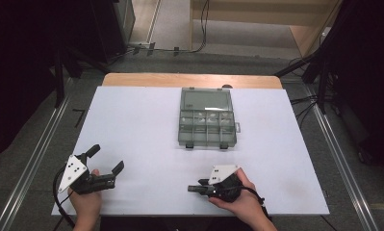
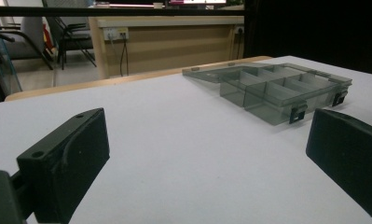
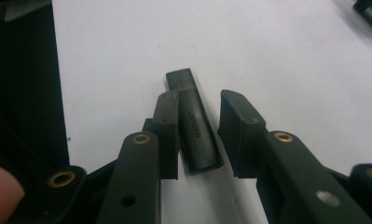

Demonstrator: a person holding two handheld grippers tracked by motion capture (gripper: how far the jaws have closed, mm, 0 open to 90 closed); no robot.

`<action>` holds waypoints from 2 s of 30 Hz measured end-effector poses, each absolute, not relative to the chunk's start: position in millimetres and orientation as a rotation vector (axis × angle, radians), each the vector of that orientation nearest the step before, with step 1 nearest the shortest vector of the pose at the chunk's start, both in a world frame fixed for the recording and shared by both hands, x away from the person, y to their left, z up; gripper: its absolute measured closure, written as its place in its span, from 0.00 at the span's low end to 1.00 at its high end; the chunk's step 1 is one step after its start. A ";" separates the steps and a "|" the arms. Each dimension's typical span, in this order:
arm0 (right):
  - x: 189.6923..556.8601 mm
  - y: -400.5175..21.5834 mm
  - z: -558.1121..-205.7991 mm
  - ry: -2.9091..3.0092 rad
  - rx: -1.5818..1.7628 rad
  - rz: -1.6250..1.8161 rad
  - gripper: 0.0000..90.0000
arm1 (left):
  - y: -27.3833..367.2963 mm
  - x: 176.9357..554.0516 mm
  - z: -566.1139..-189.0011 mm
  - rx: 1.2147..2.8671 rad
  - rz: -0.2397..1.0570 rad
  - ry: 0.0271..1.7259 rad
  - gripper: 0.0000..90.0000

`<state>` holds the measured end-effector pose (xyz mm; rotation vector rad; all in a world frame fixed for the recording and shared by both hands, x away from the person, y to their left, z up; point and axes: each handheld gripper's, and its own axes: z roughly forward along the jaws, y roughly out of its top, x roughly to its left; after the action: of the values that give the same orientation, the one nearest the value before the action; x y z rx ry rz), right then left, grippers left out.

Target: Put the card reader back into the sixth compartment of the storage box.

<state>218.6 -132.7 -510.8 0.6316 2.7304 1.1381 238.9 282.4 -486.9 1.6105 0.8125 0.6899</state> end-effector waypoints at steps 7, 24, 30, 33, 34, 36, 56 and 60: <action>217.2 -131.1 -513.4 2.727 0.616 1.109 0.78 | 282.5 238.5 -486.8 1.610 0.690 0.813 0.00; 221.4 -142.7 -506.0 2.665 0.724 1.222 0.79 | 282.8 238.2 -487.2 1.608 0.694 0.819 0.00; 224.3 -149.0 -501.1 2.624 0.777 1.252 0.79 | 283.0 238.1 -487.4 1.604 0.696 0.823 0.00; 226.2 -151.4 -499.0 2.613 0.785 1.263 0.79 | 283.0 238.1 -487.5 1.604 0.696 0.822 0.00; 226.4 -152.2 -498.2 2.612 0.795 1.266 0.79 | 283.0 238.1 -487.5 1.604 0.697 0.823 0.00; 227.3 -153.3 -496.6 2.605 0.802 1.263 0.79 | 283.0 238.0 -487.5 1.603 0.696 0.824 0.00; 238.3 -158.0 -479.5 2.567 0.819 1.261 0.79 | 283.3 238.1 -487.5 1.597 0.693 0.827 0.00; 241.0 -158.3 -477.7 2.562 0.826 1.263 0.79 | 283.4 238.2 -487.4 1.599 0.694 0.829 0.00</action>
<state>241.0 -158.3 -477.7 0.8263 2.5618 1.2629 238.2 283.4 -487.4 1.5988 0.8294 0.6941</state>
